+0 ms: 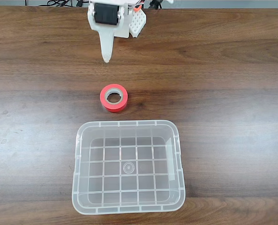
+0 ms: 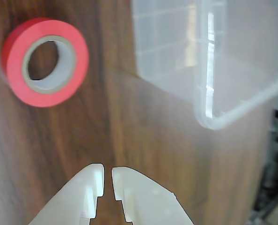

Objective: Grab the tape and place it in the box.

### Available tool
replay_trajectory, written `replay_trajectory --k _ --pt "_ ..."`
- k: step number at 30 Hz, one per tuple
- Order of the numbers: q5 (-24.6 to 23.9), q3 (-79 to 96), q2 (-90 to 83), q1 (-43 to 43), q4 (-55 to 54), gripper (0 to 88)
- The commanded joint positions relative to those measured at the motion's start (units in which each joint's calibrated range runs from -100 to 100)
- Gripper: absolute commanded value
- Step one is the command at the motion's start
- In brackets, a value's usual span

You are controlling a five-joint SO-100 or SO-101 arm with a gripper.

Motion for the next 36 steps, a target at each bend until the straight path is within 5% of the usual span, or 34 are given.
replay_trajectory --k 1,24,30,36 --pt "0.05 -8.83 16.21 0.63 -0.28 1.3" --pt "1.53 6.59 29.24 0.56 -17.23 2.3" --pt "1.58 6.94 30.05 0.63 -16.46 17.3" --pt "1.58 6.94 30.13 0.63 -16.37 18.8"
